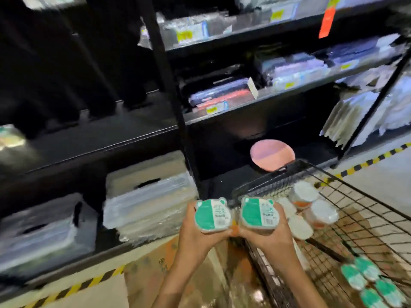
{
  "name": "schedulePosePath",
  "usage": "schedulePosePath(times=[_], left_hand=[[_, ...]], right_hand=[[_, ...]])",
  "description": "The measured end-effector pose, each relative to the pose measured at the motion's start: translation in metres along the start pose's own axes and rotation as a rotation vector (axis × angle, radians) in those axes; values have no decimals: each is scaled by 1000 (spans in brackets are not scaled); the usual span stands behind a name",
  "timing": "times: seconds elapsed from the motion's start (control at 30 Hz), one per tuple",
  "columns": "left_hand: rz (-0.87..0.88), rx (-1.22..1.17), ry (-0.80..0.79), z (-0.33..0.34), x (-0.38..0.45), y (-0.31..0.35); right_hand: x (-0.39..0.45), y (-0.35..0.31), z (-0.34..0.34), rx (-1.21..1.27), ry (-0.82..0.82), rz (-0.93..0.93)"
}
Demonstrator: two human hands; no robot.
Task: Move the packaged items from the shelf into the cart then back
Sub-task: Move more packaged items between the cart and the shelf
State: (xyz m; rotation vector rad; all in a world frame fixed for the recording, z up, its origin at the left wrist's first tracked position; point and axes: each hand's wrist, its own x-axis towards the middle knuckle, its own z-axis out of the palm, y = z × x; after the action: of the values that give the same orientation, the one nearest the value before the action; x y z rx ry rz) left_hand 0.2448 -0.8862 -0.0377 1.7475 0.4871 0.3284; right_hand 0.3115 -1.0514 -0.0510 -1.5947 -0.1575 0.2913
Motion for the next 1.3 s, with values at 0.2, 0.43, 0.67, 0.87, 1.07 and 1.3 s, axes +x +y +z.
schedulePosePath(times=[0.2, 0.43, 0.67, 0.87, 1.07, 1.3], left_hand=[[-24, -47, 233, -140, -53, -6], [-42, 20, 429, -312, -117, -40], [-59, 33, 595, -437, -163, -59], [-42, -20, 679, -505, -163, -67], [-30, -51, 672, -568, -124, -78], [22, 5, 629, -650, -44, -95]], right_hand=[[-39, -28, 130, -3, -259, -64], [-113, -43, 290, 27, -413, -65], [-161, -50, 411, 21, -555, -76], [-160, -62, 489, 3, -608, -139], [-138, -65, 559, 0, -618, -179], [-90, -65, 649, 29, -568, -182]])
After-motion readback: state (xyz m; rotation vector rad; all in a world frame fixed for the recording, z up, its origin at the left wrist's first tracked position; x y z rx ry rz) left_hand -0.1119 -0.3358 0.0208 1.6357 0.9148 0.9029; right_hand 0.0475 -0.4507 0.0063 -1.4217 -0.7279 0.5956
